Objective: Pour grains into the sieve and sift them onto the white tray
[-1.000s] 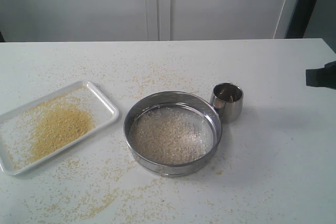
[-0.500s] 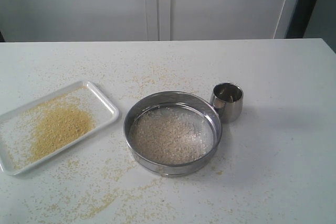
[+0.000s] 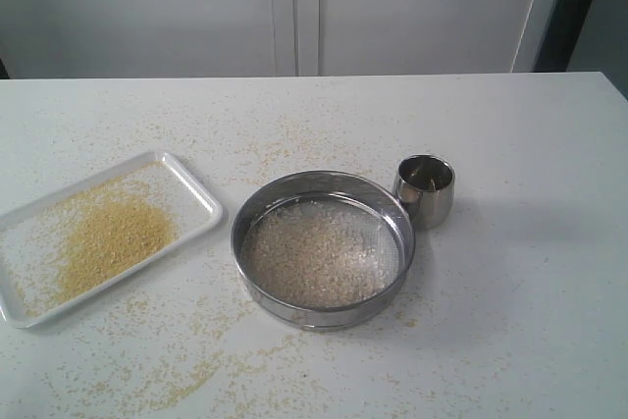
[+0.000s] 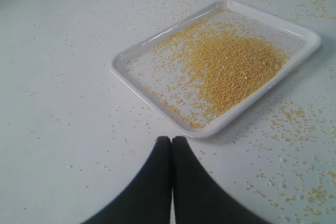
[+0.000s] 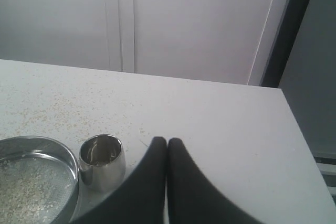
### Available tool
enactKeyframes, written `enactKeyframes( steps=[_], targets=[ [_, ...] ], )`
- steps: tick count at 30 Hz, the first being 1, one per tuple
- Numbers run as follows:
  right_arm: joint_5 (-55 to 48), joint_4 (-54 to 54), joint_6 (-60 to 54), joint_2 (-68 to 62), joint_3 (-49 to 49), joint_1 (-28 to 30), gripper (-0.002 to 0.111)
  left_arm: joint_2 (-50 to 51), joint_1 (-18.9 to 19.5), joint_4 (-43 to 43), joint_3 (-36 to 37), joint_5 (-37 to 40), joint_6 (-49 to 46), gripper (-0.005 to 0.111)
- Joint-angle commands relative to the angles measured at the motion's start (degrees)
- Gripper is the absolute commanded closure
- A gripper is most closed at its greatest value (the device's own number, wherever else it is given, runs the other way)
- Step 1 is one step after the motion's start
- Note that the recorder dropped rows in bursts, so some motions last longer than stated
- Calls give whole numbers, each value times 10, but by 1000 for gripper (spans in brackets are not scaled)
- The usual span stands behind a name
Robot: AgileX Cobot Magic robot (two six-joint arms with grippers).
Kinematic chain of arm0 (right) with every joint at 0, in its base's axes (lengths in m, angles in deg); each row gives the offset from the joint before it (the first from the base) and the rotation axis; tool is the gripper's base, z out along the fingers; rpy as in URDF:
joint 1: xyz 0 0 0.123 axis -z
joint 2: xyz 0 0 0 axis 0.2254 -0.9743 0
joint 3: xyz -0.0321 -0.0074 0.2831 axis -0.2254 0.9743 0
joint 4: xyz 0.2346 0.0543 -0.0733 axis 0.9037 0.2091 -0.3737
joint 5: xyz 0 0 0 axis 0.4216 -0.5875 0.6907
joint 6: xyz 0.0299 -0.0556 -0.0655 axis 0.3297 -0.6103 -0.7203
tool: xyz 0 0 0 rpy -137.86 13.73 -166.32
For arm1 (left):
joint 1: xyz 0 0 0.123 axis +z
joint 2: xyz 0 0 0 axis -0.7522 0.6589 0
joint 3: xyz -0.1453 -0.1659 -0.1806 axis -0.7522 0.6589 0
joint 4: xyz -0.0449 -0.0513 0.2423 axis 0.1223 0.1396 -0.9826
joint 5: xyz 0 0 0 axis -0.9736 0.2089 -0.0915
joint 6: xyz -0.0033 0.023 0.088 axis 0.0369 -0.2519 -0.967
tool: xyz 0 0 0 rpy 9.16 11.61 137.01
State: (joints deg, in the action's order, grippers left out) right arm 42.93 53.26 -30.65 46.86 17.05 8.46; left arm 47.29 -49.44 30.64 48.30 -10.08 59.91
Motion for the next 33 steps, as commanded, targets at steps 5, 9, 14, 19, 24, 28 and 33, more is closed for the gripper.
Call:
enactKeyframes(
  steps=[5, 9, 14, 19, 24, 28, 33],
  targets=[
    [-36, -2, 3, 49, 3, -1, 108, -2, 1, 6, 3, 3, 0, 107],
    [-44, -2, 3, 63, 3, -1, 108, -2, 1, 6, 3, 3, 0, 107],
    [-44, -2, 3, 66, 3, -1, 108, -2, 1, 6, 3, 3, 0, 107],
    [-44, -2, 4, 66, 3, -1, 108, -2, 1, 6, 3, 3, 0, 107],
    [-46, -2, 8, 66, 3, -1, 108, -2, 1, 6, 3, 3, 0, 107],
    [-39, -7, 21, 74, 15, -1, 108, -2, 1, 6, 3, 3, 0, 107],
    [-29, -11, 29, 108, 48, -1, 108, -2, 1, 6, 3, 3, 0, 107]
  ],
)
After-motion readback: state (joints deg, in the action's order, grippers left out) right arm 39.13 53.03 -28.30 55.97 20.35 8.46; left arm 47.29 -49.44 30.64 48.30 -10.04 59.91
